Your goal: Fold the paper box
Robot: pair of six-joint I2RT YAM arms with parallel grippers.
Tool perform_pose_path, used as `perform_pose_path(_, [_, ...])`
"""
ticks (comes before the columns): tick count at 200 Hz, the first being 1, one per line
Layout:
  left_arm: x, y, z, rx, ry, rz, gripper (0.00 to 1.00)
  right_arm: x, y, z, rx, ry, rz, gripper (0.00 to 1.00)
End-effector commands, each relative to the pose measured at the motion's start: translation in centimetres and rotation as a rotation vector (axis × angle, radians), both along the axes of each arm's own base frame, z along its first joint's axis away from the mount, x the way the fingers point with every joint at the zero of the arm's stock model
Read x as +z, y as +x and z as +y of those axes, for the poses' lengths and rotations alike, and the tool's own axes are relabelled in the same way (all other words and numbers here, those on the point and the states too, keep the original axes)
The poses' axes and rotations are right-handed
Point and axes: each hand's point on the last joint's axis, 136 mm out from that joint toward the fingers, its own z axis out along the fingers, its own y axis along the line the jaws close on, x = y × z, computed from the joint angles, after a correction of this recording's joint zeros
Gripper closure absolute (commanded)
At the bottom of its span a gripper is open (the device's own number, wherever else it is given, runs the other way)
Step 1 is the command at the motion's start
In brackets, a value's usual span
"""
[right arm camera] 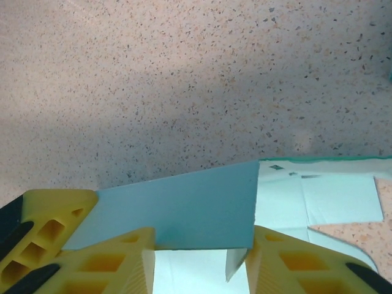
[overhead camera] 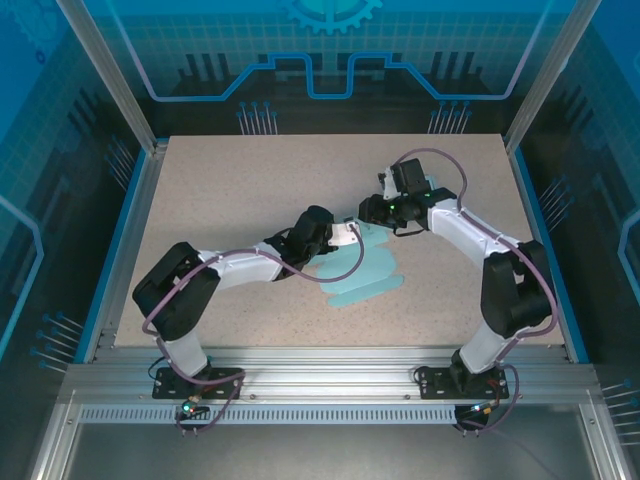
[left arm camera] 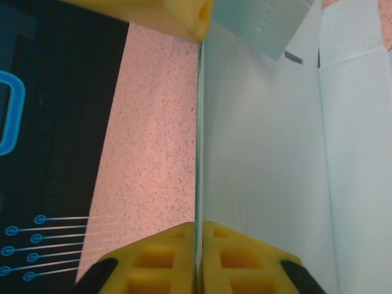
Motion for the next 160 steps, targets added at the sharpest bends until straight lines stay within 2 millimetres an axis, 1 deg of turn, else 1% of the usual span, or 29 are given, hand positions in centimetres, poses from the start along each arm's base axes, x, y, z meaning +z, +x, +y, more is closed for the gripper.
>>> perform_pose_path(1, [-1.0,-0.4,0.0,0.001,-0.035,0.085,0.82,-1.0,0.2,-0.1,0.004,0.011,0.028,0.62])
perform_pose_path(25, [-0.9,-0.6,0.0,-0.004,-0.078,0.142,0.73,-1.4,0.5,-0.2,0.004,0.014,0.033,0.65])
perform_pose_path(43, [-1.3,-0.5,0.2,0.006,-0.076,0.154,0.72,-1.6,0.7,-0.1,0.005,0.016,0.035,0.66])
perform_pose_path(61, [-1.7,-0.2,0.6,0.023,-0.061,0.157,0.72,-1.7,0.8,-0.1,0.006,0.017,0.033,0.7])
perform_pose_path(82, [-1.7,0.3,0.8,0.044,-0.052,0.134,0.76,-1.6,0.7,-0.2,0.006,0.016,0.027,0.73])
perform_pose_path(104, [-1.1,1.0,1.1,0.068,-0.055,0.09,0.79,-1.8,0.7,-0.4,0.002,0.009,0.028,0.75])
perform_pose_path(127, [0.1,1.7,1.4,0.086,-0.068,0.01,0.9,-2.0,0.7,-0.6,-0.001,0.003,0.028,0.75])
perform_pose_path(145, [1.0,2.0,1.5,0.093,-0.068,-0.042,1.0,-2.1,0.7,-0.7,-0.006,0.006,0.03,0.75])
perform_pose_path(160, [1.3,1.9,1.5,0.088,-0.055,-0.078,1.0,-2.1,0.8,-0.6,-0.005,0.012,0.025,0.75])
